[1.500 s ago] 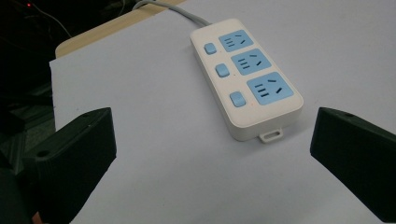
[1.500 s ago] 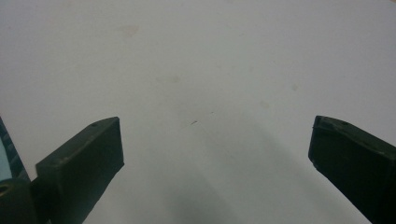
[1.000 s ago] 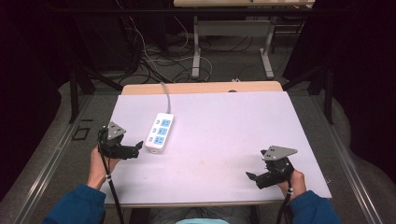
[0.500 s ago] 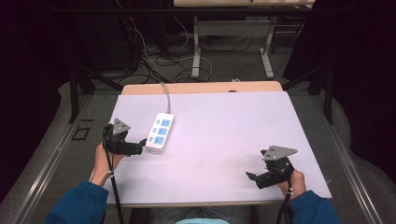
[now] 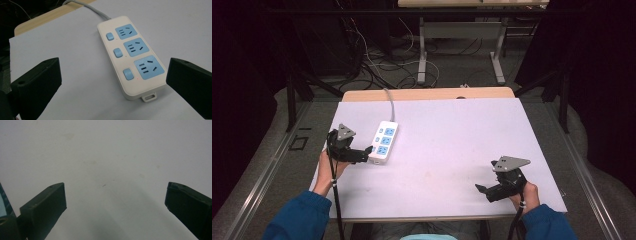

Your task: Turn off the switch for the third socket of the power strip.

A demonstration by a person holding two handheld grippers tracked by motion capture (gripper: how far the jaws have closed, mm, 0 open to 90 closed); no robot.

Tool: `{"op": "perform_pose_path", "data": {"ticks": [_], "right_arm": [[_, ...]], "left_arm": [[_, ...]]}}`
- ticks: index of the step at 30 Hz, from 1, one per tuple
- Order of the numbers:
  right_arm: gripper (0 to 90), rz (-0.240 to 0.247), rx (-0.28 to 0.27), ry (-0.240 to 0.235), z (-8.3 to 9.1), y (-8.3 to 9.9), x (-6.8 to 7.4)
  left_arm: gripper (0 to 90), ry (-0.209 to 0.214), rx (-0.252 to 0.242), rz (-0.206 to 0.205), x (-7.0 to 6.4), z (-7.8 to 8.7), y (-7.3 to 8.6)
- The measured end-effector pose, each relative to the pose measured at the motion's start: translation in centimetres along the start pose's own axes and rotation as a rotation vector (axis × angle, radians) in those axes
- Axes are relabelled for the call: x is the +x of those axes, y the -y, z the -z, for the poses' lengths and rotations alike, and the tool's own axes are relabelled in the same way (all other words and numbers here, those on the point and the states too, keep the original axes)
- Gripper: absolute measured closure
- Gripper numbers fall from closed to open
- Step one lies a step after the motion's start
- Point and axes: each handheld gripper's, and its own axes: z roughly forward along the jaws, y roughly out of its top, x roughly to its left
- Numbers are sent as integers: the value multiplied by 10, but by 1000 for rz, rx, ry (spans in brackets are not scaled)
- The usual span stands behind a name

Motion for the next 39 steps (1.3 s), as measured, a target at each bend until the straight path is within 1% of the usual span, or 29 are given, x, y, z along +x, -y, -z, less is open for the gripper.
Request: {"op": "perform_pose_path", "data": {"ticks": [1, 2, 3, 12, 14, 15, 16, 19, 20, 23, 24, 25, 26, 27, 28, 29, 31, 33, 34, 36, 38, 39], "right_arm": [[30, 0, 0, -1, 0, 0, 0], [30, 0, 0, -1, 0, 0, 0], [30, 0, 0, 0, 0, 0, 0], [30, 0, 0, -1, 0, 0, 0], [31, -1, 1, -1, 0, 0, 0], [30, -1, 1, -1, 0, 0, 0], [31, 1, 0, -2, 0, 0, 0], [31, 1, 1, -2, 0, 0, 0], [31, 1, 1, -1, 0, 0, 0], [31, 2, 1, -1, 0, 0, 0], [31, 2, 1, -1, 0, 0, 0], [31, 2, 1, -3, 0, 0, 0], [31, 1, 2, -2, 0, 0, 0], [31, 1, 2, -2, 0, 0, 0], [31, 1, 0, -2, 0, 0, 0], [31, 2, 1, -2, 0, 0, 0], [31, 2, 2, -2, 0, 0, 0], [32, 1, 1, -3, 0, 0, 0], [32, 2, 1, -2, 0, 0, 0], [32, 2, 1, -2, 0, 0, 0], [32, 3, -1, 0, 0, 0, 0], [32, 3, 2, -3, 0, 0, 0]], "left_arm": [[0, -5, -2, -7, 0, -1, -1], [0, 5, 0, 9, -1, -2, -1], [0, 1, 0, -2, 1, -4, -2], [0, 12, 19, 4, 0, -12, -5], [0, 17, 22, -4, 0, -14, -6], [0, 17, 21, 2, 0, -15, -6], [0, 20, 30, -2, 0, -16, -7], [0, 23, 27, -3, -1, -19, -7], [0, 20, 34, -9, -2, -20, -8], [5, 25, 49, -8, -2, -21, -8], [5, 24, 37, -7, -2, -23, -8], [29, 30, 52, -8, -2, -23, -8], [43, 28, 52, -9, -3, -24, -8], [43, 23, 34, -12, -3, -25, -8], [110, 30, 48, -15, -3, -25, -8], [140, 32, 46, -5, -4, -26, -8], [193, 38, 50, -9, -4, -27, -8], [265, 46, 55, -13, -3, -27, -8], [294, 35, 44, -10, -4, -28, -8], [372, 55, 65, -9, -3, -26, -8], [439, 53, 56, 0, -4, -27, -7], [470, 61, 66, -2, -3, -26, -7]]}}
